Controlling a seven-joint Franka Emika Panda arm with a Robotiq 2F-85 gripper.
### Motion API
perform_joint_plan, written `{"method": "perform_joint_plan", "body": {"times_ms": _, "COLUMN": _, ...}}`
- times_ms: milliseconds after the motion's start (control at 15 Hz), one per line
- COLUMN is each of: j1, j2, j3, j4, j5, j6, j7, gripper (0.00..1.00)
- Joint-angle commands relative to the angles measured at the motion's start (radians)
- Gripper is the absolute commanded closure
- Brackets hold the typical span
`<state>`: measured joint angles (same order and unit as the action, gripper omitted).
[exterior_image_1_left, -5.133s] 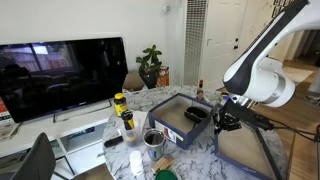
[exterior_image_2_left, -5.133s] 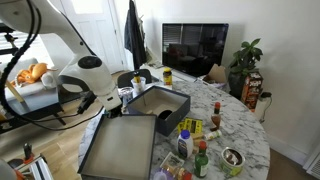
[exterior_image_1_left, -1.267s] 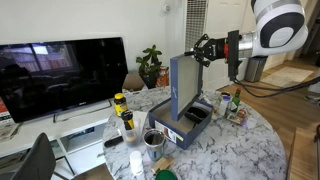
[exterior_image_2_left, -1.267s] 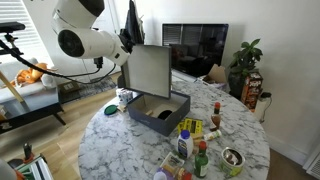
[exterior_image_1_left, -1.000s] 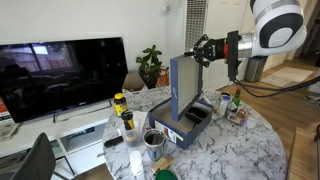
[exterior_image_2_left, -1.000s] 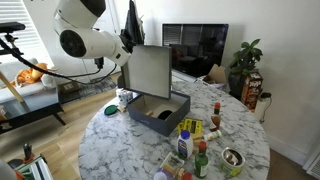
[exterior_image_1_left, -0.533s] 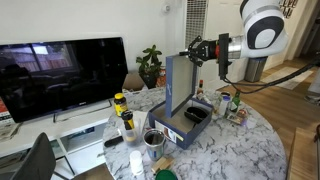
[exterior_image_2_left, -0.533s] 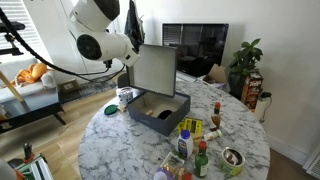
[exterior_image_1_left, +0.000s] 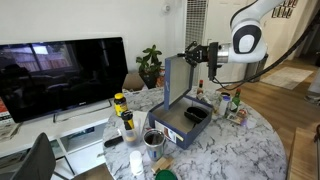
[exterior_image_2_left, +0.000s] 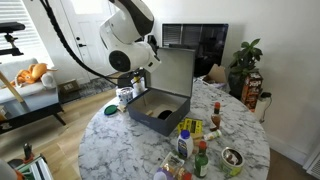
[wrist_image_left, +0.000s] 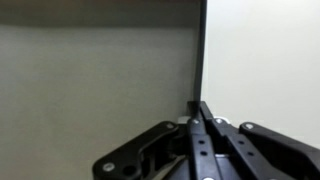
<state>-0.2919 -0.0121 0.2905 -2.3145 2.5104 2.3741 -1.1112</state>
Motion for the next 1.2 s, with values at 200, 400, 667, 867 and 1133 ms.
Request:
{"method": "perform_joint_plan", "body": {"times_ms": 200, "j1": 0.183, "j2": 0.109, "j3": -0.199, "j4": 0.068, "j5": -0.003, "j6": -0.093, "j7": -0.017, "gripper": 0.99}}
{"method": "perform_joint_plan", "body": {"times_ms": 400, "j1": 0.223, "j2": 0.128, "j3": -0.235, "j4": 0.080, "j5": -0.003, "j6": -0.086, "j7": -0.016, "gripper": 0.99}}
{"method": "perform_joint_plan", "body": {"times_ms": 667, "j1": 0.250, "j2": 0.139, "j3": -0.266, "j4": 0.088, "j5": -0.003, "j6": -0.107, "j7": -0.011, "gripper": 0.99}}
{"method": "perform_joint_plan", "body": {"times_ms": 867, "j1": 0.261, "j2": 0.142, "j3": -0.282, "j4": 0.089, "j5": -0.003, "j6": -0.109, "j7": -0.017, "gripper": 0.99}}
{"method": "perform_joint_plan", "body": {"times_ms": 1133, "j1": 0.264, "j2": 0.132, "j3": -0.303, "j4": 0.091, "j5": -0.004, "j6": -0.089, "j7": -0.016, "gripper": 0.99}}
